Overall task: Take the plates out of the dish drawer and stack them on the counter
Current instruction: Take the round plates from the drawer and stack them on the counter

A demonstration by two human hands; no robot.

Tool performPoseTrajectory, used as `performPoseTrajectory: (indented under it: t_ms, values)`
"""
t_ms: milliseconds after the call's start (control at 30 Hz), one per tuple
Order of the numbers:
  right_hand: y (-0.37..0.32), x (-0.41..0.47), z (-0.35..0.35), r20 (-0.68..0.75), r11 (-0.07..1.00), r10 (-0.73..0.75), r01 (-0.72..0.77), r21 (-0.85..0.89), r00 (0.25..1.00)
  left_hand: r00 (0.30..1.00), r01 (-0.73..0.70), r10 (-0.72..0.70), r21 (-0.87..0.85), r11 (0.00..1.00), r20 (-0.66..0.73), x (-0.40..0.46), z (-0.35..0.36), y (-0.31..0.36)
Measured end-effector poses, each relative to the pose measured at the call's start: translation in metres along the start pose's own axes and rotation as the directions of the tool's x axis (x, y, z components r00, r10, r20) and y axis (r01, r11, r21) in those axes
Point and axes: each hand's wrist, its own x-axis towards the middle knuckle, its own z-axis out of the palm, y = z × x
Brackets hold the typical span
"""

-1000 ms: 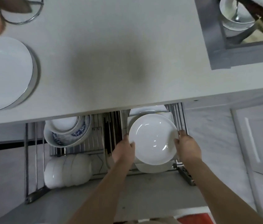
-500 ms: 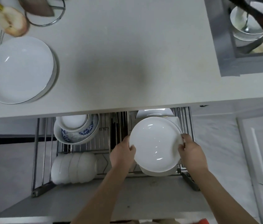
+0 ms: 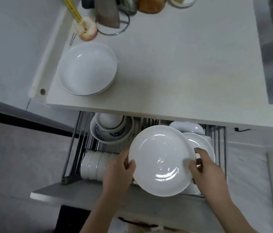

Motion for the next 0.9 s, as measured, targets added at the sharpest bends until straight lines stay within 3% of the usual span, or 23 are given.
performPoseTrajectory:
  t_ms: [167,400,700,900]
  values:
    - [-0.04,-0.005,-0.002,0.011,0.992,-0.114,0.113,0.062,0.993,0.992,-0.056,0.051,-0.047,0.997,-0.113,-0.007,-0.05,-0.006]
    - [-0.109,0.006,-0.005,-0.078,0.944,-0.29,0.299,0.14,0.954,0.962,-0.071,0.035,-0.123,0.99,-0.27,0.02,-0.107,0.0]
    - [-0.199,0.05,0.007,-0.19,0.874,-0.406,0.441,0.204,0.894,0.864,-0.142,0.068,-0.112,0.984,-0.498,0.083,-0.17,0.006]
    - [-0.247,0.092,0.022,-0.247,0.84,-0.476,0.519,0.158,0.844,0.808,-0.088,0.0,-0.121,0.989,-0.589,0.143,-0.205,0.01]
